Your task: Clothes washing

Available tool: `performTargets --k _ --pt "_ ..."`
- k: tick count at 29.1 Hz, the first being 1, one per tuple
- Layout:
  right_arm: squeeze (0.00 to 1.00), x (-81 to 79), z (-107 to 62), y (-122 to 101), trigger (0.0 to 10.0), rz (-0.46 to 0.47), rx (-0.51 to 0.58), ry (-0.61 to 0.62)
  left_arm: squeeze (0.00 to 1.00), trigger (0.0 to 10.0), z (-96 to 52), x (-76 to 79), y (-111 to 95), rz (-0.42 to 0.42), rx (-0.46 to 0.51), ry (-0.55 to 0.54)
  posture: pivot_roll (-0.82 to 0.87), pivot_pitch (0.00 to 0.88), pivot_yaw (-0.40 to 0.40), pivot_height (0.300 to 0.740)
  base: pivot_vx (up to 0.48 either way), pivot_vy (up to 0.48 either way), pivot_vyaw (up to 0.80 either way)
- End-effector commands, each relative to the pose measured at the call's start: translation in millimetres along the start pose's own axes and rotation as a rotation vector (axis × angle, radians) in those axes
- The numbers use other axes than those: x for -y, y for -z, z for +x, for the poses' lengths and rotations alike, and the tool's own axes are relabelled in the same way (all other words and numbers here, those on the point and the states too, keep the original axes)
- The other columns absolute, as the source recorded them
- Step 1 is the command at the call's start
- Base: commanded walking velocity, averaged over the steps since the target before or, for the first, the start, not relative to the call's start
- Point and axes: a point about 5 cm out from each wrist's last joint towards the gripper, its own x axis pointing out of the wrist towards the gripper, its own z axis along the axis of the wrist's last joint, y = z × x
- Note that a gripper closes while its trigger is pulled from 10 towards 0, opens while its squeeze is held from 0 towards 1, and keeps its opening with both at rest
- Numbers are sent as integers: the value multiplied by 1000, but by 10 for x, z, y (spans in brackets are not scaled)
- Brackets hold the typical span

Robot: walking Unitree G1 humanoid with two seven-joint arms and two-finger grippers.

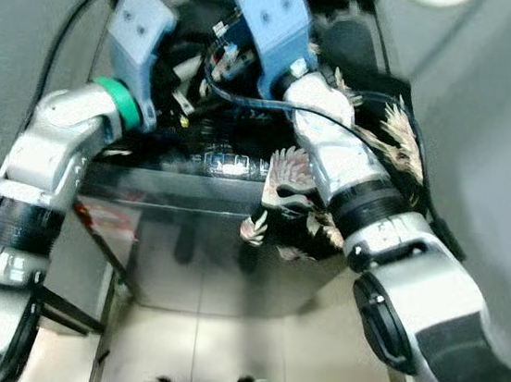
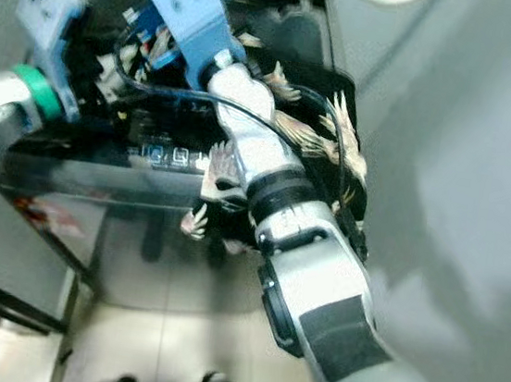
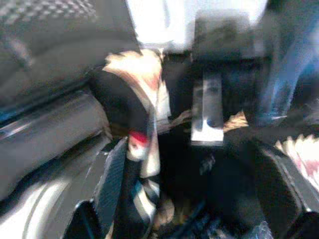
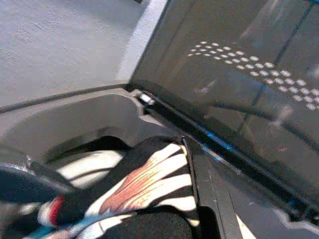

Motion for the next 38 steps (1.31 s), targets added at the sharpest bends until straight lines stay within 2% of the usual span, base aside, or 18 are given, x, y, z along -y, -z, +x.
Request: performTargets --k 1,2,5,7,9,10,11,16,17,18,19,24,29,30,31,32,34,38 --pt "0 87 3 -21 10000 55 3 25 0 10000 -1 194 -88 22 32 40 46 124 3 740 0 0 0" --pt "0 187 -13 -68 10000 157 42 51 0 10000 -37 267 -186 50 65 18 53 120 2 740 0 0 0" --pt "0 347 -52 -139 10000 254 93 67 0 10000 -84 331 -307 74 99 12 53 120 2 740 0 0 0" --pt "0 407 -91 -166 10000 216 109 38 0 10000 -106 354 -347 74 105 28 58 115 4 740 0 0 0" --pt "0 511 -283 -116 10000 -7 102 -75 0 10000 -173 414 -370 71 96 85 50 114 9 740 0 0 0" --pt "0 511 -283 -116 10000 -7 102 -75 0 10000 -173 414 -370 71 96 85 50 114 9 740 0 0 0" --pt "0 539 -382 -71 10000 -87 89 -124 0 10000 -212 453 -375 64 86 109 48 116 9 740 0 0 0" --pt "0 711 -684 96 10000 -165 19 -157 0 10000 -278 581 -357 32 61 141 36 122 18 740 0 0 0" --pt "145 769 -744 140 10000 -166 -1 -138 0 10000 -283 609 -350 23 57 144 34 122 19 740 0 0 0" --pt "145 769 -744 140 10000 -166 -1 -138 0 10000 -283 609 -350 23 57 144 34 122 19 740 0 0 0" --pt "1000 800 -785 181 10000 -143 -17 -129 0 10000 -290 646 -349 16 52 141 30 123 22 740 0 0 0" --pt "1000 705 -787 205 10000 -87 -14 -173 0 10000 -273 691 -352 5 47 136 33 124 25 740 0 0 0" --pt "1000 462 -790 209 10000 -88 -24 -359 0 10000 -245 720 -351 -8 44 130 38 125 22 740 0 0 0" --pt "0 421 -830 232 10000 -119 -43 -417 0 10000 -248 723 -346 -12 40 127 39 126 21 740 0 0 0" --pt "0 421 -830 232 10000 -119 -43 -417 0 10000 -248 723 -346 -12 40 127 39 126 21 740 0 0 0" --pt "0 398 -973 316 10000 -184 -107 -524 0 10000 -267 730 -340 -18 30 122 39 128 20 740 0 0 0" --pt "0 398 -973 316 10000 -184 -107 -524 0 10000 -267 730 -340 -18 30 122 39 128 20 740 0 0 0" --pt "0 533 -1230 461 10000 -259 -211 -623 0 10000 -303 740 -330 -23 14 125 37 130 18 740 0 0 0"
